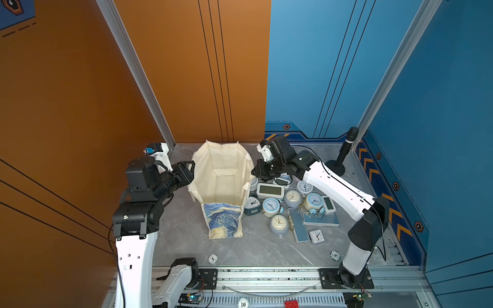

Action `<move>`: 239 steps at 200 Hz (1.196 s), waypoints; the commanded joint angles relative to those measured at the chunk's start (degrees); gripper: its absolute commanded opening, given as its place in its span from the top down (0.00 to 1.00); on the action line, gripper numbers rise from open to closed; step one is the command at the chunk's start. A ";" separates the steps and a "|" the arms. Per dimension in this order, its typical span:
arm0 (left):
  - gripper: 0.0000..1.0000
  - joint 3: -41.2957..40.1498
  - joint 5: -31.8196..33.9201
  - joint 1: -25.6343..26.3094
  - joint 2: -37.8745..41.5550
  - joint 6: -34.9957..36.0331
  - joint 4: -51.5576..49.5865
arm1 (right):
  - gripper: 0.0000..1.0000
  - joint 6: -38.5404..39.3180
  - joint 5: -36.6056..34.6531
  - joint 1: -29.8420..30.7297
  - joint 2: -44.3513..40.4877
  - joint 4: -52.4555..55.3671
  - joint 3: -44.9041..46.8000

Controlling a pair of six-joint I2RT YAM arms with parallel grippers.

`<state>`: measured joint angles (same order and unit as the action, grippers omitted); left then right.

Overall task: Put the alarm clock into the canvas bag
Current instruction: Adjust the canvas bag at the center of the board.

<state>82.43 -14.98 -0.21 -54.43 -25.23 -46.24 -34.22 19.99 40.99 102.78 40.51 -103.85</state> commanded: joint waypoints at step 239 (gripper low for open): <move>0.29 -9.24 -2.19 20.02 -41.50 1.84 7.29 | 1.00 1.21 -0.01 3.90 1.20 1.82 -8.75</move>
<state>74.56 -16.51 20.25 -92.79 -24.80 -40.36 -33.82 19.86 44.49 104.33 43.59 -110.32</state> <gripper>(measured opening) 0.739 0.048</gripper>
